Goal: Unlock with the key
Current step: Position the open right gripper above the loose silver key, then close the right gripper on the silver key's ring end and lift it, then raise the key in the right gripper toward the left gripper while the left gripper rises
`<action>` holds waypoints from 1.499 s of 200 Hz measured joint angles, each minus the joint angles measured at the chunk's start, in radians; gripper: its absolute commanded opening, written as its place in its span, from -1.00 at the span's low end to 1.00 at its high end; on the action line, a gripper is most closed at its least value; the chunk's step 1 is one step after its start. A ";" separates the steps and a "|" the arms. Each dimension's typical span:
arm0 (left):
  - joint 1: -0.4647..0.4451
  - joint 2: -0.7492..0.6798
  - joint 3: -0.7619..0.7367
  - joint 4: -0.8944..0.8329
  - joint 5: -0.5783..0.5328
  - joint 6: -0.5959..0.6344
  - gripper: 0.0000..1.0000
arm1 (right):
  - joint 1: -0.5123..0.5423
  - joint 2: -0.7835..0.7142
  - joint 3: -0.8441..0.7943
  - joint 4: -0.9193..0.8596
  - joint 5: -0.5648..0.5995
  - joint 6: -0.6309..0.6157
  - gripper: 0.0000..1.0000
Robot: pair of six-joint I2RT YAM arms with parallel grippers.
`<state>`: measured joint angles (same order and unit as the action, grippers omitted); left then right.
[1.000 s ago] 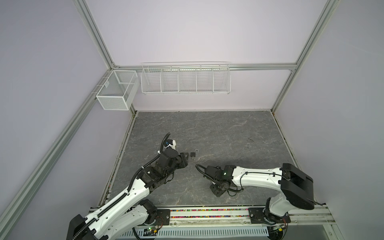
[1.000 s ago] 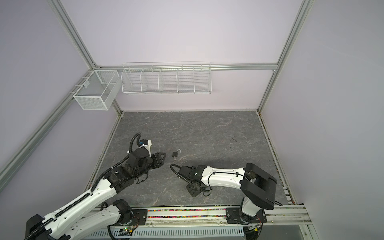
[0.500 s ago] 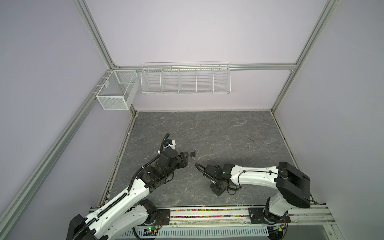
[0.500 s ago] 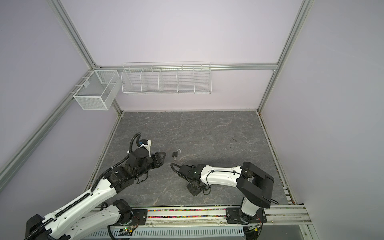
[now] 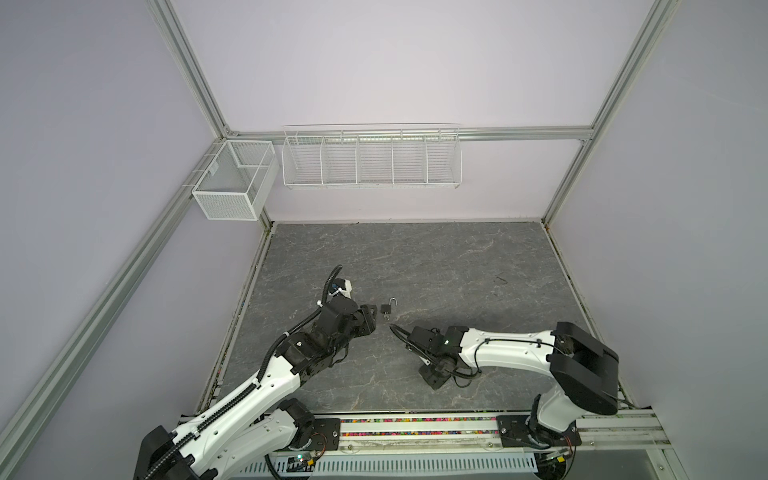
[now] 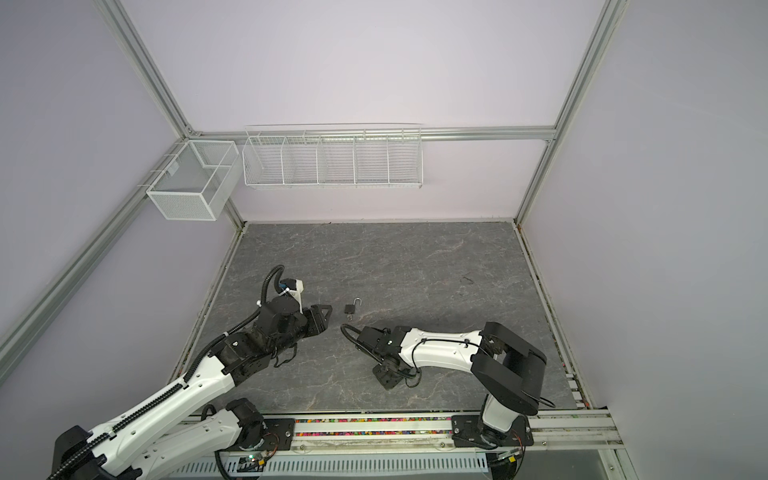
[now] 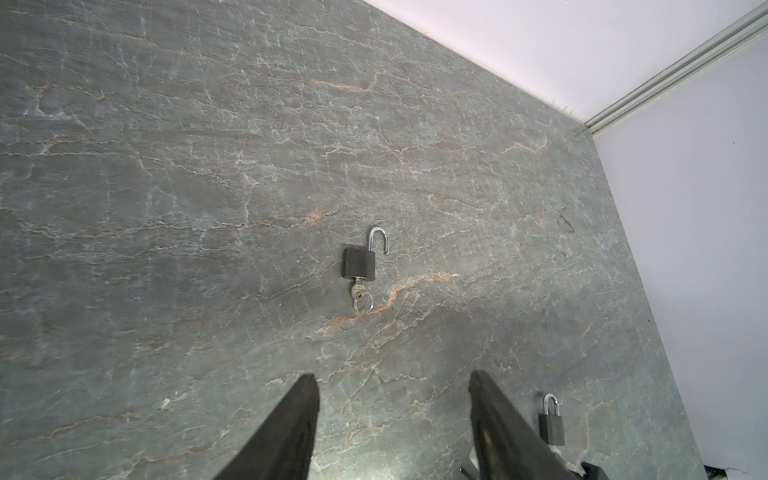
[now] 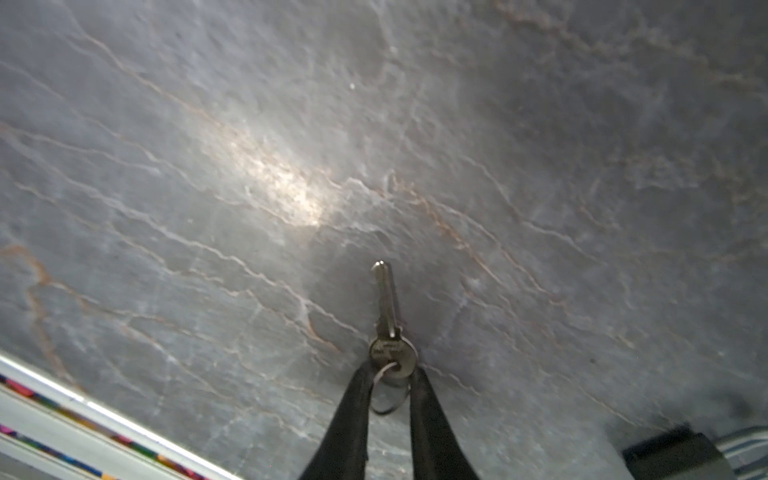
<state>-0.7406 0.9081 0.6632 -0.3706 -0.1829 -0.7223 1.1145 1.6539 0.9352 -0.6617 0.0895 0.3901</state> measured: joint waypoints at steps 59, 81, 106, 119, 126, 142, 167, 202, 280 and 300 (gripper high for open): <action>0.000 0.001 0.000 0.008 0.001 -0.004 0.17 | -0.004 0.000 0.000 0.010 0.004 -0.002 -0.76; 0.000 0.001 0.000 0.008 0.001 -0.008 0.17 | -0.006 0.000 0.000 0.018 0.005 -0.002 -0.84; 0.000 0.000 0.000 0.015 0.004 -0.019 0.17 | -0.007 -0.002 -0.002 0.036 0.009 -0.002 -0.87; 0.000 -0.002 0.000 0.021 0.005 -0.026 0.17 | -0.008 -0.008 -0.006 0.045 0.014 -0.002 -0.87; 0.000 -0.005 0.000 0.023 0.005 -0.031 0.17 | -0.009 -0.015 -0.010 0.050 0.018 -0.002 -0.87; 0.000 -0.015 -0.001 0.029 0.009 -0.047 0.17 | -0.014 -0.039 -0.019 0.062 0.021 -0.002 -0.87; 0.000 -0.036 -0.007 0.048 0.033 -0.080 0.17 | -0.029 -0.102 -0.033 0.083 0.028 -0.001 -0.87; 0.000 -0.060 -0.013 0.083 0.060 -0.143 0.17 | -0.066 -0.222 -0.065 0.123 0.038 0.001 -0.87; 0.000 -0.043 -0.039 0.291 0.134 -0.462 0.18 | -0.180 -0.340 0.022 0.144 0.022 -0.002 -0.87; 0.000 -0.019 -0.039 0.354 0.141 -0.555 0.19 | -0.195 -0.339 0.072 0.169 0.022 -0.002 -0.87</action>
<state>-0.7406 0.8894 0.6243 -0.0162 -0.0418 -1.2774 0.9192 1.3148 1.0077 -0.4931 0.1116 0.3882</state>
